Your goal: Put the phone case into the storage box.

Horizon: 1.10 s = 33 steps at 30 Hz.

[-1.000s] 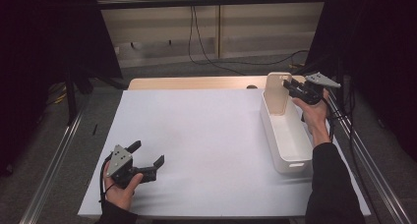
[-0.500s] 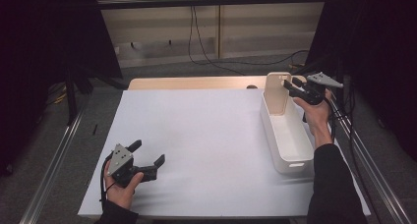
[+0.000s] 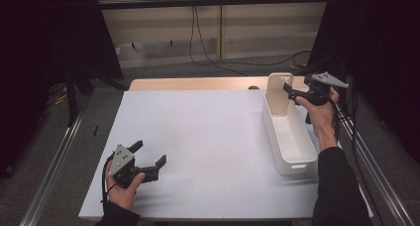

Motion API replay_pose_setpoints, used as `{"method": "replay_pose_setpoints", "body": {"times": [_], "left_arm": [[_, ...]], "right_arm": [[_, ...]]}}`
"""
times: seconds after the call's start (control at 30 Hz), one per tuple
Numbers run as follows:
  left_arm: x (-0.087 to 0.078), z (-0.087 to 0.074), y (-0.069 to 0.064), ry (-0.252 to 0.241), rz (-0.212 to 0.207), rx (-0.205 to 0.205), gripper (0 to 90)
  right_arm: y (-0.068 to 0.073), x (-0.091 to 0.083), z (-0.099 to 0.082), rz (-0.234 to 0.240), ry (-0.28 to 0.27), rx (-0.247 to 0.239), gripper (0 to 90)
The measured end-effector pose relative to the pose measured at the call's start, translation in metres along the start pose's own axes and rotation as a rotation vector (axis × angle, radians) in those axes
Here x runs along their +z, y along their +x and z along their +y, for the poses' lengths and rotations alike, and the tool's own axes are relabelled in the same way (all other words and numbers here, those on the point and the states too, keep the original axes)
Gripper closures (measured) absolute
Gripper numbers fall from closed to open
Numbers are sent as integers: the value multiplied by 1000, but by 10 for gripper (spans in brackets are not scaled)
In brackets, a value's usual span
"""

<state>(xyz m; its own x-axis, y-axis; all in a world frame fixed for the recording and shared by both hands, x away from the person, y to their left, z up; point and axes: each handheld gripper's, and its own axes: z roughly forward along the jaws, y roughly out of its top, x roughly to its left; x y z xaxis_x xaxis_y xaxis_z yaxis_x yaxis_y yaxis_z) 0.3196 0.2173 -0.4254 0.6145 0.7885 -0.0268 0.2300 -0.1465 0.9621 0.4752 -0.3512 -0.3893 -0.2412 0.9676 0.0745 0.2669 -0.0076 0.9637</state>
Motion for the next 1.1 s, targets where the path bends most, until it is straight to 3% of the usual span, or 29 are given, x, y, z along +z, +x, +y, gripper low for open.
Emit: {"method": "replay_pose_setpoints", "body": {"times": [0.1,0.33,0.5,0.87,1.1], "left_arm": [[-2,0,0,0,4,-2,30],[-5,0,1,-11,9,0,30],[-11,0,0,-16,18,3,40],[-14,1,0,-34,5,-8,37],[-14,3,-3,-43,-6,5,31]], "right_arm": [[3,0,-1,-3,14,-2,14],[5,-7,4,8,-3,-14,0],[4,-14,6,7,-7,18,6],[13,-34,4,18,-23,-29,0],[14,-51,-1,22,-47,-9,0]]}}
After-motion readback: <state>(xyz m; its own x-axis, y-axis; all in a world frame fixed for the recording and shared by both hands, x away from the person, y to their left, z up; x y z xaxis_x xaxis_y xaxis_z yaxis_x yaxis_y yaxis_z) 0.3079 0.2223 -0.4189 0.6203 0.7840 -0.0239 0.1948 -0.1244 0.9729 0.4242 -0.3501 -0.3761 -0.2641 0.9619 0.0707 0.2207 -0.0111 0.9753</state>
